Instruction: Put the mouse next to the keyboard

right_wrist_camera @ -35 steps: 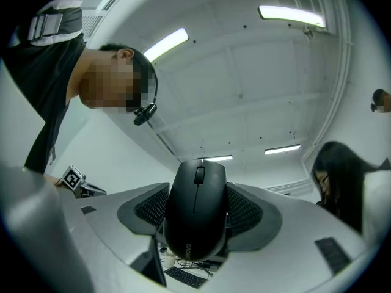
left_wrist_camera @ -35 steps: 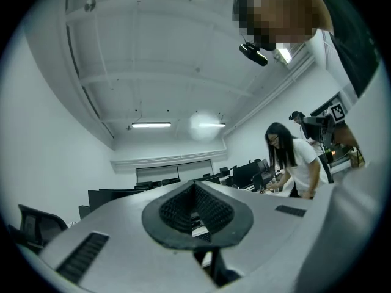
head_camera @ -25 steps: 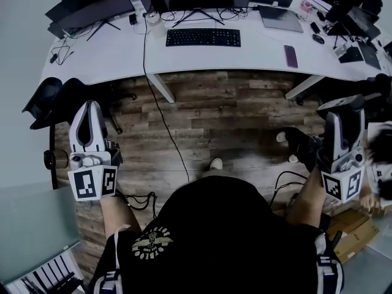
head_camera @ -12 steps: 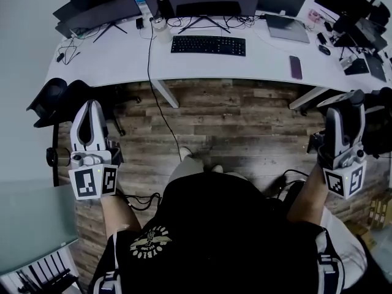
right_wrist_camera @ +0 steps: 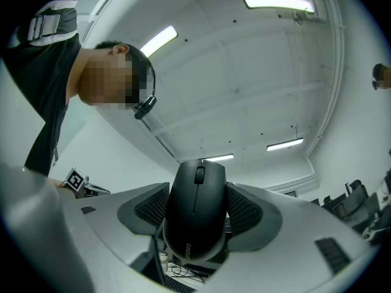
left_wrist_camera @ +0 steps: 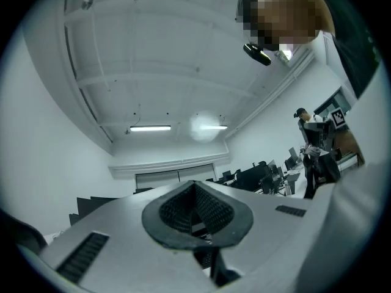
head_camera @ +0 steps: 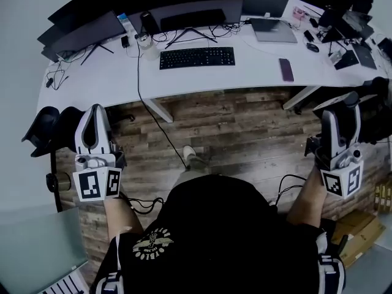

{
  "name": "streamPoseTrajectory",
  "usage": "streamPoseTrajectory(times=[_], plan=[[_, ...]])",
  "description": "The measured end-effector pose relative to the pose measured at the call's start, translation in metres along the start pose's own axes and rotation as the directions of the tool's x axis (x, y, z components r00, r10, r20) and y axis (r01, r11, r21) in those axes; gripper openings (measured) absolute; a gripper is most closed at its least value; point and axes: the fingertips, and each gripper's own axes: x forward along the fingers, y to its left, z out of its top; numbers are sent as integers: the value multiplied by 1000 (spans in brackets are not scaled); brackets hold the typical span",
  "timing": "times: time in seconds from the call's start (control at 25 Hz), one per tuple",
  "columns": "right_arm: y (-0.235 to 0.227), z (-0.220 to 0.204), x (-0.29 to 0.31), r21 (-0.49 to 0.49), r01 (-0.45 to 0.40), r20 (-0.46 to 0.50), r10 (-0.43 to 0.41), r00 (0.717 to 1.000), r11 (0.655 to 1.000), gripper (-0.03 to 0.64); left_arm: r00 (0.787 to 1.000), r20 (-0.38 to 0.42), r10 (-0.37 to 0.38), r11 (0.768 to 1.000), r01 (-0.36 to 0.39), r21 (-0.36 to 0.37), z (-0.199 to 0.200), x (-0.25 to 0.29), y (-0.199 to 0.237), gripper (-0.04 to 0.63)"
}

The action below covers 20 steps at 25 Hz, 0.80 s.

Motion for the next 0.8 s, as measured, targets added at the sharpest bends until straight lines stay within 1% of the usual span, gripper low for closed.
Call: streamPoseTrajectory(times=[0.12,0.2,0.4,0.8], plan=[[3,0,15,-26,-4,-1,4,1000,1000,291,1000,11,-22,1000,22,-3,-4,16,4,2],[5,-3,26,-35,-6,-5,6,1000,999,291,1000,11,-23,1000,24,-10,-8,24,12,2],[5,-18,47,-33,-3,-25,2,1000,999,291,1000,-5,-17,999,17,-43,-24,42,33,2],[12,-46,96,-37,-18,-50,16,999,999,291,999,-21,-31,998,29,-59,-50,79,62,2]])
